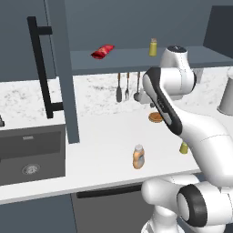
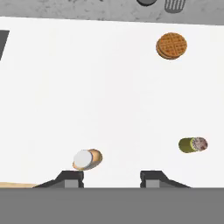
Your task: Put the shaker and condiment bottle from the counter next to their counterparts in the cabinet.
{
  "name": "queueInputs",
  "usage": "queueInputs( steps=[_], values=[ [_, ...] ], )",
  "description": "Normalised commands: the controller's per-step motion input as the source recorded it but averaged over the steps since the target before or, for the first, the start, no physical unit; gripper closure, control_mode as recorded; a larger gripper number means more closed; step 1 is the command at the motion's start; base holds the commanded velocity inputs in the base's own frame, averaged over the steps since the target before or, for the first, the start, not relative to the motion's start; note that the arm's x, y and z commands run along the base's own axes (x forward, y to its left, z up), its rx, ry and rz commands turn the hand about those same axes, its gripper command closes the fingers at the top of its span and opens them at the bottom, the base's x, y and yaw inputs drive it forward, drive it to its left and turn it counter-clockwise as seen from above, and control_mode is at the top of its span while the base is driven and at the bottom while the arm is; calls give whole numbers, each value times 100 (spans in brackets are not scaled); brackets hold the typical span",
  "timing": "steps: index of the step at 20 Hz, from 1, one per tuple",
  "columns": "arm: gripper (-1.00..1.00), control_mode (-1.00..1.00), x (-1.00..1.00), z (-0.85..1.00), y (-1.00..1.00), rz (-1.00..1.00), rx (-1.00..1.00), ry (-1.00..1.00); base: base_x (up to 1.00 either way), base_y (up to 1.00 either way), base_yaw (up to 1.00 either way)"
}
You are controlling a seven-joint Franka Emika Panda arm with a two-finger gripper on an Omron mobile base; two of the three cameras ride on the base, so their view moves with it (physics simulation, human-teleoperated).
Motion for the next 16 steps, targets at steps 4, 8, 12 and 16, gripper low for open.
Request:
queueInputs(
  steps=[4, 8, 12, 16],
  values=[
    [-100, -100, 0, -6, -13, 3, 0, -3, 0, 0, 0],
    [-100, -100, -2, -26, -50, 18, 1, -4, 0, 0, 0],
    [-100, -100, -5, -18, -54, 23, 4, -3, 0, 0, 0],
    [-100, -100, -18, -7, -51, 28, 20, -7, 0, 0, 0]
  ],
)
